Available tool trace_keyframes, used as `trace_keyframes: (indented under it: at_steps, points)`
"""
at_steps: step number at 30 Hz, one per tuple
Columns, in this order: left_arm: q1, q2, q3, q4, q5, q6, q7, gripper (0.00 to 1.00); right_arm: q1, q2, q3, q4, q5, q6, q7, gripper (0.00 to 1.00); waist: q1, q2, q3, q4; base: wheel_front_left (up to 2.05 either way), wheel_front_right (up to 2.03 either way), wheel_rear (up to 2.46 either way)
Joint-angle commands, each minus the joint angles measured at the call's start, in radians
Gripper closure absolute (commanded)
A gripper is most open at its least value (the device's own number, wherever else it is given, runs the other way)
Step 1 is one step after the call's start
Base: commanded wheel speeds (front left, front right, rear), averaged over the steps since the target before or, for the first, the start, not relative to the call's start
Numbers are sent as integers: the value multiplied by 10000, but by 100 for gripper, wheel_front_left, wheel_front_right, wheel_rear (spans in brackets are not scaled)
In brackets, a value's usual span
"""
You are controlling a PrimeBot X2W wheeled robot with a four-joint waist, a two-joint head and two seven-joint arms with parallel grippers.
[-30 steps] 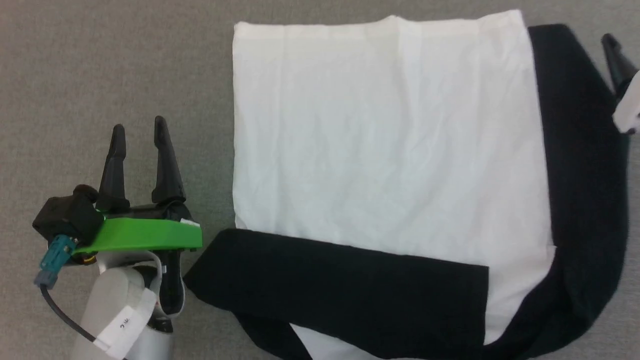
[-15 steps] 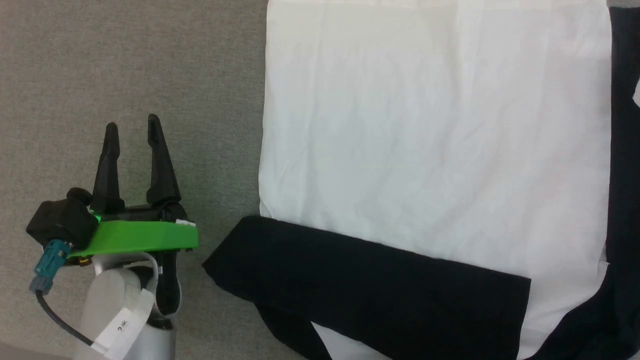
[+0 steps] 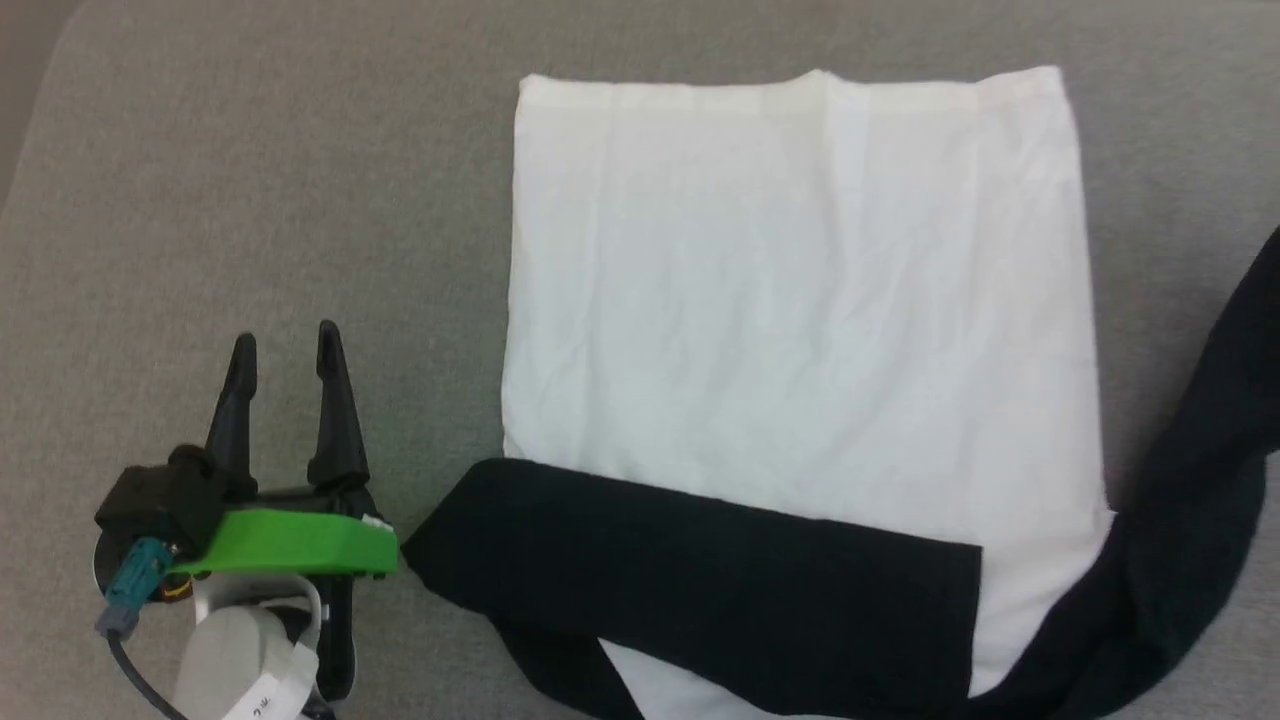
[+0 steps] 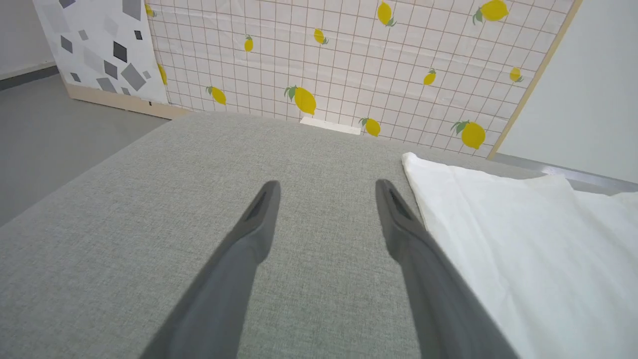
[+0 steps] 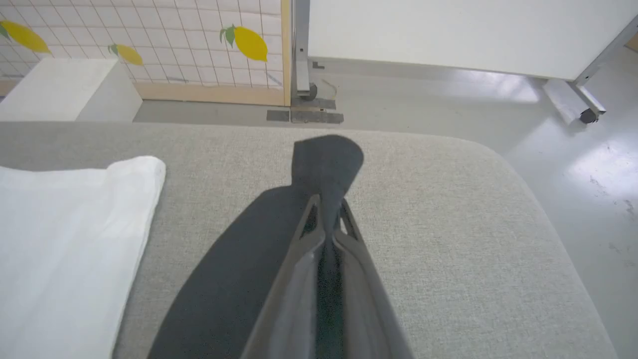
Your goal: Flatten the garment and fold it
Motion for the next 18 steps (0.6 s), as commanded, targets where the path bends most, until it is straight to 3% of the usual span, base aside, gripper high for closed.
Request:
trace_keyframes:
  at_steps: [1,5,9,14,18]
  points:
    - [215,61,21,33,133,-33,-37,0,319,155,-14,-466,126,-13,-26,100,0,-1,-1038,-761,0,0,0]
    - [478,182,66,156,159,-84,-37,0,1292,680,256,-2755,571,-13,371,100,0,-1,-1522,-1046,0,0,0]
    - [620,334,70,319,118,-142,-37,0,2087,1267,1361,-5323,1141,-13,1087,100,0,-1,-1860,-1236,0,0,0]
    - [669,410,10,405,82,-164,-34,0,2603,1699,3769,-7577,1585,-13,1830,100,0,-1,-2064,-1328,0,0,0]
    - [623,417,-98,411,74,-169,14,0,2684,1997,6052,-7802,1774,-13,1961,100,0,-1,-2091,-1255,0,0,0]
